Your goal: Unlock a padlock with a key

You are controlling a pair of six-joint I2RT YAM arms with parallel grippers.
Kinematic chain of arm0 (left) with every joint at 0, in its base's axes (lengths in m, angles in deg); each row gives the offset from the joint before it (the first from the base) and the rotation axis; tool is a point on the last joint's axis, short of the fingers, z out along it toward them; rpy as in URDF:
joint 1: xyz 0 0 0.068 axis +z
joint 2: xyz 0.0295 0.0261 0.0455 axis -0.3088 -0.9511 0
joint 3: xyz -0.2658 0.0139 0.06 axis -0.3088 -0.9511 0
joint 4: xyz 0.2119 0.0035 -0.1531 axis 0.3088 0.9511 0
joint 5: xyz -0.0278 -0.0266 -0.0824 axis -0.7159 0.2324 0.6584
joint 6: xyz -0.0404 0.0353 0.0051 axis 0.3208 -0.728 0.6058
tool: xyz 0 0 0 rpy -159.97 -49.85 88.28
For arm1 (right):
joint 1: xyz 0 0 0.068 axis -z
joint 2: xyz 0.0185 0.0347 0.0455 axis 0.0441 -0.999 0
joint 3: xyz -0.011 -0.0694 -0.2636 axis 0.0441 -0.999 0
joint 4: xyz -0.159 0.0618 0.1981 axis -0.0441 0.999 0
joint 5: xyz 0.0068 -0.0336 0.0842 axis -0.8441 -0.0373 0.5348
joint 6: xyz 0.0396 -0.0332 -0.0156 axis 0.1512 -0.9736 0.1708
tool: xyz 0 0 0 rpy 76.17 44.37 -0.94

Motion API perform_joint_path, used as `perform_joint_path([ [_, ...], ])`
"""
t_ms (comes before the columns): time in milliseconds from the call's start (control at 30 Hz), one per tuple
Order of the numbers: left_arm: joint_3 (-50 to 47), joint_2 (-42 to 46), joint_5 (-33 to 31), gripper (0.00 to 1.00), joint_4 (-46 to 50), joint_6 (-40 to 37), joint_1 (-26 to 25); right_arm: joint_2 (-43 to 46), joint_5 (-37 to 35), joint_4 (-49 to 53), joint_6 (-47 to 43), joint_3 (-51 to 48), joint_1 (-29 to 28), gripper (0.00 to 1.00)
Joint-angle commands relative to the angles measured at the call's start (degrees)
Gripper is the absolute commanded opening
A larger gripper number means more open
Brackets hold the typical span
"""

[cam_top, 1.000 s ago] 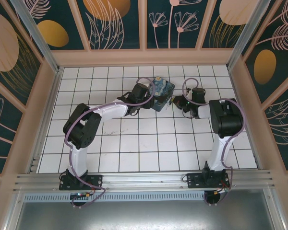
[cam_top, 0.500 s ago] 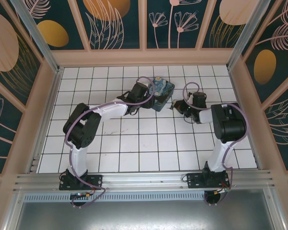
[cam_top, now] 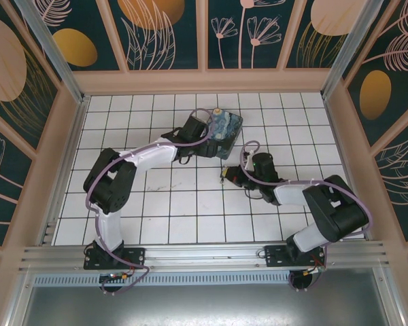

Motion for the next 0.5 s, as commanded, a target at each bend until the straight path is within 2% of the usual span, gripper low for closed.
perform_joint_path([
  [0,-0.9,3.05,1.93,0.98,10.34,-0.58,-0.38,0.68,-2.53,-0.27,2.0,-0.5,-2.6,0.0],
  [167,-0.47,7.96,2.72,0.98,10.76,0.31,-0.25,-1.62,-3.25,-1.58,2.67,-1.35,-4.57,0.02],
  [300,0.55,9.6,1.97,0.99,11.55,0.97,-0.25,-2.7,-3.45,-1.23,2.16,-1.08,-4.55,0.13],
  [367,1.11,10.51,1.41,0.98,12.03,1.31,-0.22,-2.81,-3.76,-0.21,1.61,-0.77,-4.48,0.24],
  [467,1.48,12.34,-0.17,0.99,12.4,1.53,-0.09,-1.73,-4.93,2.59,0.33,-0.33,-4.31,0.48],
])
